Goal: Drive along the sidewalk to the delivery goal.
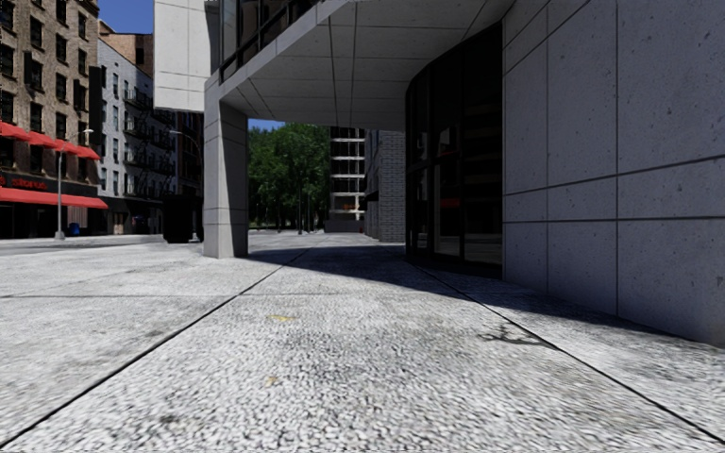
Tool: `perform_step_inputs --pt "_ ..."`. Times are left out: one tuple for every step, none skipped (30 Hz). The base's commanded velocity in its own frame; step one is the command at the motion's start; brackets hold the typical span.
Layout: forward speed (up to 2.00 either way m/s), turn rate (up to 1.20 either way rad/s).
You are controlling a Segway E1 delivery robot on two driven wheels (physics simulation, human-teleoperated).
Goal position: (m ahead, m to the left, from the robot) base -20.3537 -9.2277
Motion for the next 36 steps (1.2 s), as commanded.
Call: perform_step_inputs --pt "1.27 -0.67" --pt "1.27 -0.67" --pt "1.27 -0.67" --pt "1.27 -0.73" --pt "1.27 -0.77" --pt "1.27 -0.78" --pt "1.27 -0.78" --pt "1.27 -0.78" --pt "1.27 -0.78" --pt "1.27 -0.78" --pt "1.27 -0.79" --pt "1.27 -0.79" --pt "1.29 -0.79" --pt "1.33 -0.80" --pt "1.34 -0.80" --pt "1.35 -0.82" --pt "1.35 -0.82" --pt "1.35 -0.95" --pt "1.35 -0.98" --pt "1.35 -0.99" --pt "1.35 -0.99" --pt "1.35 -0.99" --pt "1.35 -1.00" --pt "1.35 -1.00" --pt "1.36 -1.00" --pt "1.38 -1.00" --pt "1.38 -1.00" --pt "1.38 -1.00" --pt "1.38 -1.00" --pt "1.38 -1.00" --pt "1.38 -1.00" --pt "1.38 -1.00" --pt "1.38 -1.00" --pt "1.38 -1.00" --pt "1.40 -1.00" --pt "1.46 -1.00"
